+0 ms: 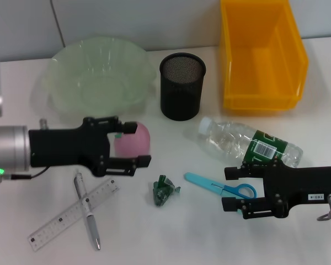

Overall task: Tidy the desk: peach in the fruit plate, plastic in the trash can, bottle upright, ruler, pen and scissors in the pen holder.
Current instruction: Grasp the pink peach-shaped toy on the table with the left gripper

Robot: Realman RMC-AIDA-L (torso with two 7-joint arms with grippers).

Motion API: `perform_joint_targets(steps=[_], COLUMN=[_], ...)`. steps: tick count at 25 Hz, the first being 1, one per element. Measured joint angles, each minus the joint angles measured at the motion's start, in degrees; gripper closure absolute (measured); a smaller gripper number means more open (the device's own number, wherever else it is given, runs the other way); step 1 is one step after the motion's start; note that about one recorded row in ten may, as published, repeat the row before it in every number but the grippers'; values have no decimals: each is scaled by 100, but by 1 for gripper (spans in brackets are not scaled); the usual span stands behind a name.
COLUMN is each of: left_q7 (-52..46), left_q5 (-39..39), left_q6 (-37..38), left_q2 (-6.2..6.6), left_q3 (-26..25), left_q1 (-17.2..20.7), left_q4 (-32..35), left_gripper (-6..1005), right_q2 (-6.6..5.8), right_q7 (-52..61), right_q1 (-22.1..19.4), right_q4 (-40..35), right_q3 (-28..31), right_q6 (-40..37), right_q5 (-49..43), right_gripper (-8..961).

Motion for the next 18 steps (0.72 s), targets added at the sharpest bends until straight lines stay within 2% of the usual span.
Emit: perform_joint_targets(steps=[4,7,9,12,18], left_q7=[7,7,2,2,21], left_q5=[33,31,8,-6,-88], left_q6=[-539,-660,-1230,-1500,-2517], left_q2=[-18,-18,-39,-52,-68], left_q3=[207,294,686,884,1808], left_q1=[-221,-250,-314,-326,-340], left_q4=[-13,-12,-4,8,5], left_gripper=[173,173,174,174,175], right_q2=[-3,-6,-8,-9,-9], right_q7=[6,6,6,7,7], right_q1=[-9,-10,-9,-4,13], right_q4=[0,0,0,0,0], right_q3=[0,0,0,0,0], right_q6=[-8,-5,0,2,11], right_q5=[0,0,0,0,0], right_gripper=[183,184,184,183,183])
